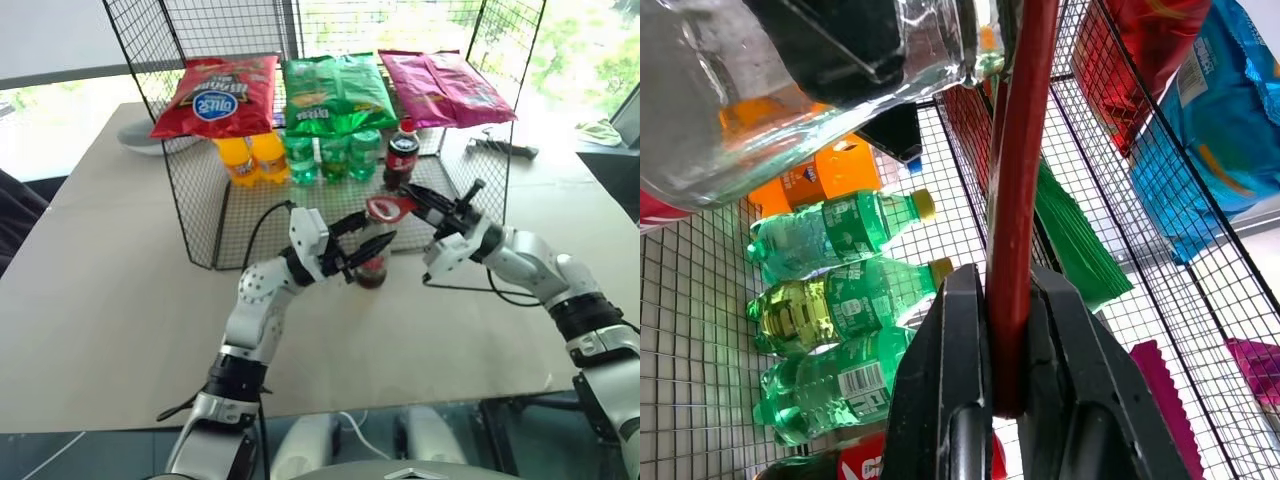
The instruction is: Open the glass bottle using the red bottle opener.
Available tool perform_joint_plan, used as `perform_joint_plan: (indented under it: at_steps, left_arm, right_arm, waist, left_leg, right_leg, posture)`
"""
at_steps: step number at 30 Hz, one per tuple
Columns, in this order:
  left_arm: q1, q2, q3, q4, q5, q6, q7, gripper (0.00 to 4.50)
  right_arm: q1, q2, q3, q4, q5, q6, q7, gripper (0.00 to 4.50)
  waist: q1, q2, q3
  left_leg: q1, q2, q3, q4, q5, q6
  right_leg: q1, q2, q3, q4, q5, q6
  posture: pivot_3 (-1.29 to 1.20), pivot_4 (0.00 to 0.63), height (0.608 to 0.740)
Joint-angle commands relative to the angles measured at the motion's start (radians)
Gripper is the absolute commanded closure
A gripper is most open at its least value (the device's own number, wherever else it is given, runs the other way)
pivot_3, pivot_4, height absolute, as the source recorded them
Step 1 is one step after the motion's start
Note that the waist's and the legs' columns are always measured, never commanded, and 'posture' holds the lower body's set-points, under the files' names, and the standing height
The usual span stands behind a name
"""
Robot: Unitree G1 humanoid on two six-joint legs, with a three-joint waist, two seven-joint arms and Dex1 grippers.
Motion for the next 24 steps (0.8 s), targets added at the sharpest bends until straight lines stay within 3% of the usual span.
perform_joint_plan:
  at_steps: [1, 24]
  left_arm:
    - [-0.001, -0.004, -0.017, 0.021, 0.024, 0.003, 0.005, 2.37]
    - [0.010, -0.004, -0.021, 0.021, 0.023, 0.005, 0.010, 2.37]
  right_arm:
    - [-0.041, -0.027, 0.013, 0.009, -0.025, -0.016, 0.013, 4.50]
    - [-0.061, -0.029, -0.065, -0.130, 0.028, -0.001, -0.012, 4.50]
  waist:
    - [0.000, 0.000, 0.000]
    - [0.002, 0.000, 0.000]
  left_leg:
    - [0.000, 0.000, 0.000, 0.000, 0.000, 0.000]
    - [-0.001, 0.000, 0.000, -0.006, 0.000, 0.000]
  right_leg:
    - [0.000, 0.000, 0.000, 0.000, 0.000, 0.000]
    - [-0.001, 0.000, 0.000, -0.006, 0.000, 0.000]
  posture:
    - [0.00, 0.150, 0.740]
    - [0.00, 0.150, 0.740]
